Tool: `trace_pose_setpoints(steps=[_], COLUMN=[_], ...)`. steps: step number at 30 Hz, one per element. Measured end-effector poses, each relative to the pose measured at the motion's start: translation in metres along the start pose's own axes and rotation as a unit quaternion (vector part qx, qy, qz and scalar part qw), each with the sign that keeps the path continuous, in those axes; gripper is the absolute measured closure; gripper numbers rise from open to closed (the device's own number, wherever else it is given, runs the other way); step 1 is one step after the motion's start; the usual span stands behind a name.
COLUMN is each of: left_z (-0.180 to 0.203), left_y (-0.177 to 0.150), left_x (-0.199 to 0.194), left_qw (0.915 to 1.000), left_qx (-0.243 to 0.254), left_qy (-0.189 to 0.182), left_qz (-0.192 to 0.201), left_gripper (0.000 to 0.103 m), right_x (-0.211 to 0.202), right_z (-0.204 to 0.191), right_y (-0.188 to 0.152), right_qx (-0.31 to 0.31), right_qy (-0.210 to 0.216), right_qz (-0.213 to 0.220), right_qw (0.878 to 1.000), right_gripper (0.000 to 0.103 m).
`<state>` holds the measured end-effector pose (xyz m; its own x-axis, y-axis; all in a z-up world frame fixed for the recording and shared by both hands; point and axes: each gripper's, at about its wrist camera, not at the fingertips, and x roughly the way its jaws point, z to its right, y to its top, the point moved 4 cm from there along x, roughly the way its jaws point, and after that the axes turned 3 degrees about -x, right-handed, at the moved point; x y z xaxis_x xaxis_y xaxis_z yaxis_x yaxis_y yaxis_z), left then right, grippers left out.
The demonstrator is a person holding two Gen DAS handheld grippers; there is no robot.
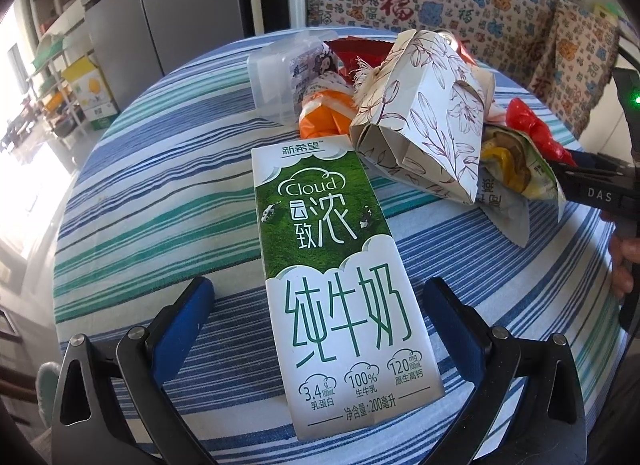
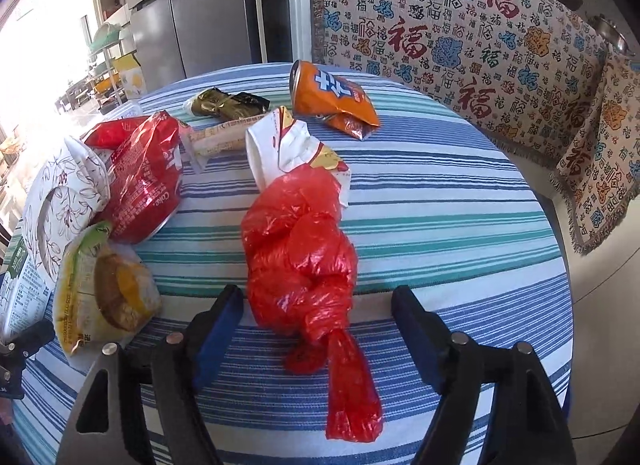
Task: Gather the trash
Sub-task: 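Move the left tool to the milk carton while the right tool approaches the red bag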
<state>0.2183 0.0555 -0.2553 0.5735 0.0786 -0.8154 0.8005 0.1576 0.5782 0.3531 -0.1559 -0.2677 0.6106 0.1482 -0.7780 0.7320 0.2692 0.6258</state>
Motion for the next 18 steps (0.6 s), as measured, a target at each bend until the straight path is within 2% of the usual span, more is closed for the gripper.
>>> trace_pose_setpoints(steps=[7, 10, 13, 18], left_z=[0.002, 0.000, -0.004, -0.005], left_y=[0.006, 0.003, 0.000, 0.010], left_x=[0.004, 0.001, -0.009, -0.018], left_qw=[1.0000, 0.9999, 0.9998, 0.9986], left_qx=[-0.003, 0.005, 0.005, 0.002], left_qy=[0.002, -0.002, -0.018, -0.054], left_qz=[-0.001, -0.009, -0.004, -0.001], left_gripper=[0.000, 0.001, 0.001, 0.001], right_x=[0.012, 0.010, 0.002, -0.020], right_z=[0.004, 0.006, 0.006, -0.014], right_y=[0.013, 0.011, 0.012, 0.023], right_qx=[0.012, 0.004, 0.001, -0.030], right_qy=[-0.001, 0.001, 0.017, 0.039], right_qz=[-0.005, -0.009, -0.026, -0.002], right_qw=[1.000, 1.000, 1.000, 0.999], right_gripper=[0.013, 0.013, 0.015, 0.015])
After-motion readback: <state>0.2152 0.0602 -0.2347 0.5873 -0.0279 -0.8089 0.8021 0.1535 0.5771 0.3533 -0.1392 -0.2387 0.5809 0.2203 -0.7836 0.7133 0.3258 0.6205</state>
